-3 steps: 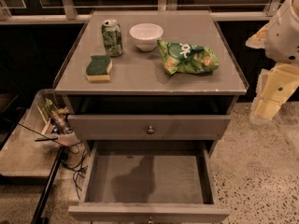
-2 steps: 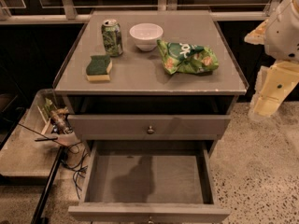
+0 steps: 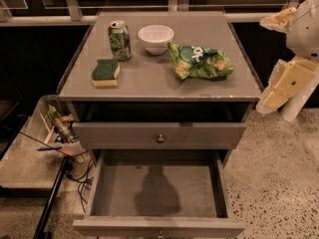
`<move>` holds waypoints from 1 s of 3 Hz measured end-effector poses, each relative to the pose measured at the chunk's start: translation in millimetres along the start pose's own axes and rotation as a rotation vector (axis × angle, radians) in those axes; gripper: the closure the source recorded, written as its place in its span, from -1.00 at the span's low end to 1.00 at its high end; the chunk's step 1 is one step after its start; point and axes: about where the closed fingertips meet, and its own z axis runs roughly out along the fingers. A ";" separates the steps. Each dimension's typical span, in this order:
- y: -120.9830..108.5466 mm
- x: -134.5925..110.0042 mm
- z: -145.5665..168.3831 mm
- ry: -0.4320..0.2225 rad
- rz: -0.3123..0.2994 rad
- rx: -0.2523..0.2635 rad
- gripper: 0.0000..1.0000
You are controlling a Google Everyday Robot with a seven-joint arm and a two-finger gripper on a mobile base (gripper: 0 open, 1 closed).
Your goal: Place green rice chip bag into middle drawer
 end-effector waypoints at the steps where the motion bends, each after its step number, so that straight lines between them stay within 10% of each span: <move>1: -0.2 -2.3 0.0 0.001 -0.004 -0.002 -1.00; 3: -30.6 -34.4 75.8 -0.003 -0.012 -0.082 -1.00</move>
Offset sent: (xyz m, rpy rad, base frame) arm 0.0794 0.0586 -0.0434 -0.0109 0.1294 0.0565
